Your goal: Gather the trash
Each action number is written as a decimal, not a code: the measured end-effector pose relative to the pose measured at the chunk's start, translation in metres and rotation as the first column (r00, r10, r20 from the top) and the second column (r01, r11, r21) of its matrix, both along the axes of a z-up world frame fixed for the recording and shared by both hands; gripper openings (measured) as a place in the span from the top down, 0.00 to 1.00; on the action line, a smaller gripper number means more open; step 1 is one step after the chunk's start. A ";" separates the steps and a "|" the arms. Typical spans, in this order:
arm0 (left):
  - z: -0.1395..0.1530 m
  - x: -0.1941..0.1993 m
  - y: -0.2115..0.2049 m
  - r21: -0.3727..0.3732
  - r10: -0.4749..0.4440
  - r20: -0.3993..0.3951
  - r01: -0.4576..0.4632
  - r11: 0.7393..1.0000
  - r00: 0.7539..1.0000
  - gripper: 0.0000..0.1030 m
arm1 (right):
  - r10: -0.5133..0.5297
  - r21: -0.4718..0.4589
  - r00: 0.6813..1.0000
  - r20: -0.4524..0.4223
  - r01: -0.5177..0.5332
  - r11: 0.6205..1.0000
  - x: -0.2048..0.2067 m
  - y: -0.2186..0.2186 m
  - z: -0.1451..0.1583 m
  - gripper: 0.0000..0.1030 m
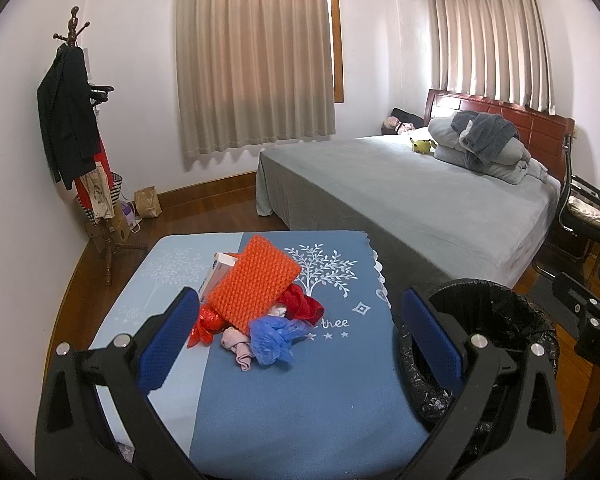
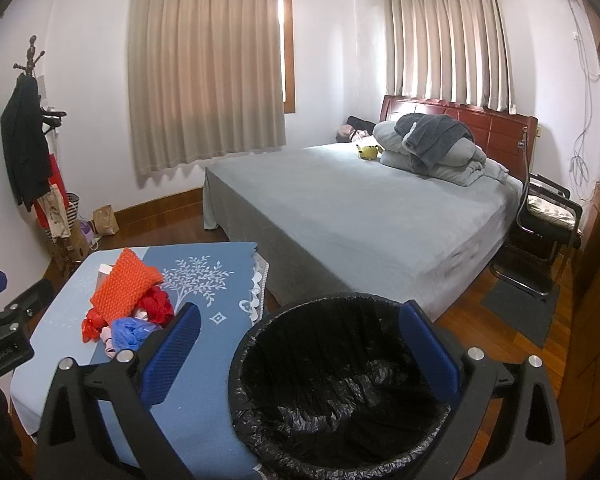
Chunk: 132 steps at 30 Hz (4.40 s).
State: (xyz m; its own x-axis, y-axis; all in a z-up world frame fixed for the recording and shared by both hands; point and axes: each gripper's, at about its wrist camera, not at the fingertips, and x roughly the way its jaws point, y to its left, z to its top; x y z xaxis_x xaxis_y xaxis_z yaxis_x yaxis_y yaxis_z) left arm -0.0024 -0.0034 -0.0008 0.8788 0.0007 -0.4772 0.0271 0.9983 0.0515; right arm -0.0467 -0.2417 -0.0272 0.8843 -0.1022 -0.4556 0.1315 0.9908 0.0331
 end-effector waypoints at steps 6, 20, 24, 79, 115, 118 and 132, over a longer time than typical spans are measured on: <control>0.000 0.000 0.000 0.000 0.000 0.000 0.000 1.000 1.000 0.05 | -0.002 0.001 1.000 0.001 0.002 1.000 0.001 0.000 -0.001 0.06; -0.002 0.002 0.002 -0.001 0.002 -0.004 -0.002 1.000 1.000 0.05 | -0.001 0.003 1.000 -0.001 0.001 1.000 0.002 0.000 -0.001 0.06; -0.004 0.001 0.003 -0.003 0.002 -0.007 -0.002 1.000 1.000 0.05 | 0.001 0.004 1.000 -0.002 -0.001 1.000 0.003 0.000 -0.003 0.06; -0.157 0.102 0.206 0.028 0.326 -0.210 -0.327 0.945 0.922 0.05 | 0.495 0.101 0.820 -0.286 -0.488 0.867 0.199 0.241 -0.188 0.32; -0.207 0.145 0.113 -0.081 0.048 -0.337 -0.080 0.994 0.940 0.78 | 0.479 0.152 0.841 -0.250 -0.455 0.878 0.158 0.146 -0.167 0.71; -0.200 0.136 0.119 -0.107 0.038 -0.337 -0.078 0.991 0.941 0.90 | 0.480 0.152 0.844 -0.239 -0.455 0.877 0.154 0.145 -0.162 0.71; -0.155 0.092 0.111 -0.143 -0.005 -0.269 -0.035 0.989 0.963 0.91 | 0.445 0.156 0.877 -0.181 -0.421 0.894 0.128 0.116 -0.130 0.71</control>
State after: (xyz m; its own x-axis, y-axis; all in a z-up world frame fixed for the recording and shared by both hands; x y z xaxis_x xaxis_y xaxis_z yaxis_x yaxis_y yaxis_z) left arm 0.0891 0.1080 -0.1554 0.7191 -0.0740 -0.6910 0.0053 0.9949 -0.1011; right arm 0.0818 -0.1260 -0.1577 0.7133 0.3297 -0.6184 -0.2937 0.9418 0.1634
